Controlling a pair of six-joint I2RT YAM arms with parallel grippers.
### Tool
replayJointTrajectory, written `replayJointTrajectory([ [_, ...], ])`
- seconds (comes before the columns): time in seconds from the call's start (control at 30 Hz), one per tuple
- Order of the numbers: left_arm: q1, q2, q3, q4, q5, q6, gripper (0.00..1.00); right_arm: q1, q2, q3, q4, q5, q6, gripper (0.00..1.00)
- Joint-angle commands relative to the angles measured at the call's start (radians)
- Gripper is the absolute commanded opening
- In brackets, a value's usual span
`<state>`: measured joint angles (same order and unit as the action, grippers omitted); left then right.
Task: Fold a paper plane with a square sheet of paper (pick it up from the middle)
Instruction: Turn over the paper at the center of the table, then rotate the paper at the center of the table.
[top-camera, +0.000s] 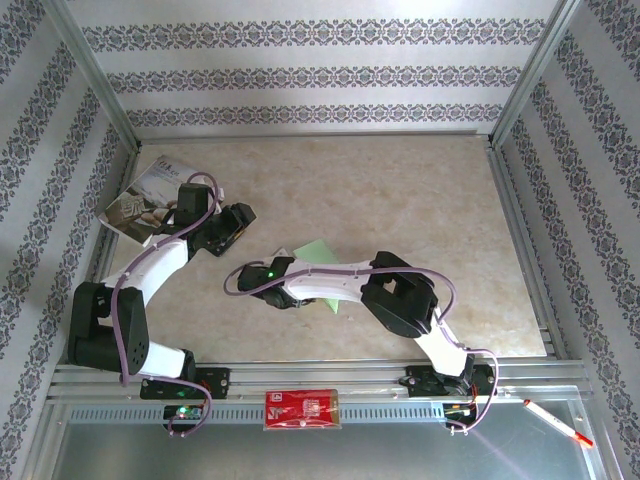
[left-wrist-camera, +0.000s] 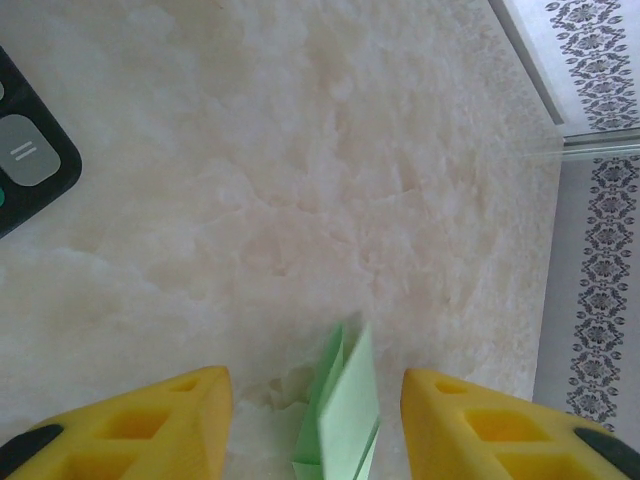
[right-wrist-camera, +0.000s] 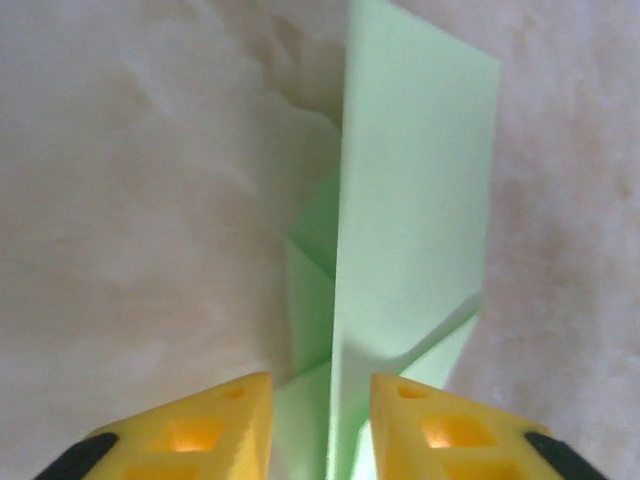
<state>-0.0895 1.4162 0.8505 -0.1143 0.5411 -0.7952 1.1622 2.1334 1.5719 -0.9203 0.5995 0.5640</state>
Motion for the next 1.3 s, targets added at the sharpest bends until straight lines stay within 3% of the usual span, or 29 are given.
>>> replayJointTrajectory([
  [0.0,0.009,-0.016,-0.004,-0.031,0.013,0.037,0.48,-0.01,-0.151,-0.075,0.149,-0.145,-0.023,0.37],
  [0.13,-0.015,-0.023,-0.042,-0.006,0.065,0.012,0.48,-0.051,-0.373,-0.265,0.356,-0.323,-0.028,0.48],
  [0.3,-0.183,-0.037,-0.109,0.006,0.044,-0.02,0.48,-0.191,-0.603,-0.514,0.469,-0.497,-0.022,0.63],
  [0.4,-0.319,0.008,-0.126,0.058,0.056,-0.068,0.46,-0.313,-0.706,-0.634,0.485,-0.552,-0.029,0.81],
  [0.43,-0.375,0.031,-0.121,0.069,0.053,-0.076,0.46,-0.35,-0.739,-0.664,0.482,-0.543,-0.035,0.97],
  [0.47,-0.418,0.059,-0.108,0.073,0.048,-0.079,0.45,-0.383,-0.769,-0.685,0.479,-0.54,-0.055,0.98],
  [0.63,-0.48,0.163,-0.073,0.081,0.019,-0.078,0.46,-0.469,-0.907,-0.742,0.498,-0.477,-0.131,0.98],
  [0.73,-0.488,0.19,-0.038,0.047,-0.012,-0.043,0.47,-0.538,-0.979,-0.794,0.528,-0.457,-0.083,0.98],
  [0.97,-0.487,0.323,0.069,0.025,0.002,-0.015,0.45,-0.727,-1.056,-0.895,0.598,-0.674,-0.069,0.98],
  [1.27,-0.47,0.475,0.268,-0.17,0.011,0.187,0.31,-0.704,-0.982,-0.825,0.451,-0.608,-0.137,0.98],
])
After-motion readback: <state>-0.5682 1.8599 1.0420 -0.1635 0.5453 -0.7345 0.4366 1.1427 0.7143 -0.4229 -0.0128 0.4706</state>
